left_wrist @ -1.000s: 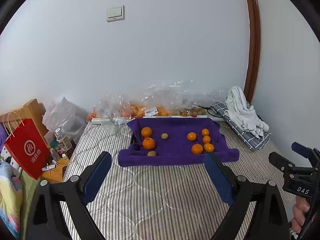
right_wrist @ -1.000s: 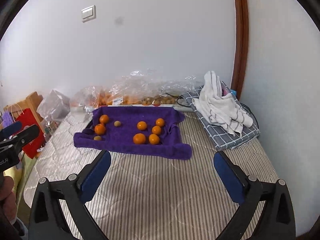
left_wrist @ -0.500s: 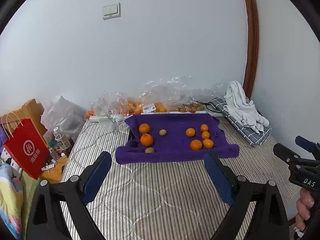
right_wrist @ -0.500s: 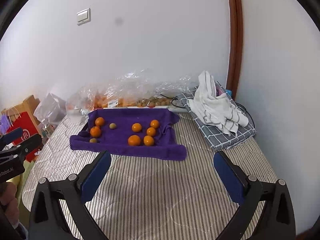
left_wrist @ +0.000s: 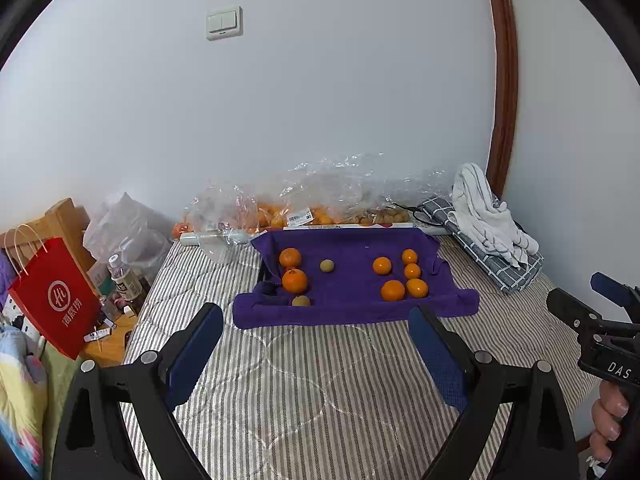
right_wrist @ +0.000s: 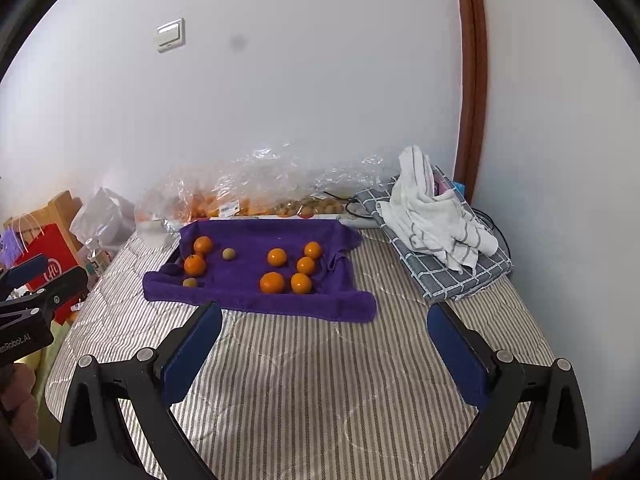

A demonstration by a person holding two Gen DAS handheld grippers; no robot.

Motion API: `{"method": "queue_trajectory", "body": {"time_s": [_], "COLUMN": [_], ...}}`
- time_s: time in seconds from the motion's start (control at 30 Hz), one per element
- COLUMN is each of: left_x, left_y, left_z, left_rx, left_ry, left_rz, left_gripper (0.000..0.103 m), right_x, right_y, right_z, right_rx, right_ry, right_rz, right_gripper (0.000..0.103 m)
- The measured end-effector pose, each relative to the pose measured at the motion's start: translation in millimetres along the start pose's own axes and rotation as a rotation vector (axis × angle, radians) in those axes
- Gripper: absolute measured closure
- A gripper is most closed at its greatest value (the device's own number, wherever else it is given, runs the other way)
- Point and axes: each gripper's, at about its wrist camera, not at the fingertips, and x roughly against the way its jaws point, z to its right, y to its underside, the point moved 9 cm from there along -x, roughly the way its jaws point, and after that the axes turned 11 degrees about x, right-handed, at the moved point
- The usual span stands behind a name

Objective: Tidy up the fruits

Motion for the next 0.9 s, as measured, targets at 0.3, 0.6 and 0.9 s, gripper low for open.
{"method": "queue_trajectory", "body": {"time_s": [0.3,0.6,0.9], "left_x": [1.2,1.6,3.1], "left_y": [-0.9,-1.4,-1.9], "left_z": [-0.1,-0.6,1.7], "left_rx": [0.002,0.004,0.007], "left_ry": [0.006,0.008,0.006], "left_rz": [-0.001,-0.002,-0.002], "left_gripper": [0.009,0.009,0.009], "right_x": [-0.2,0.0,0.6], "right_y": [0.2,0.5,0.4], "right_z": [-2.1,-2.1,-2.0], "right_rx": [0.004,0.004,0.004], "right_ry": [0.001,0.002,0.0], "right_rz": [0.001,0.001,0.002], "right_gripper": [0.002,0.002,0.002]}}
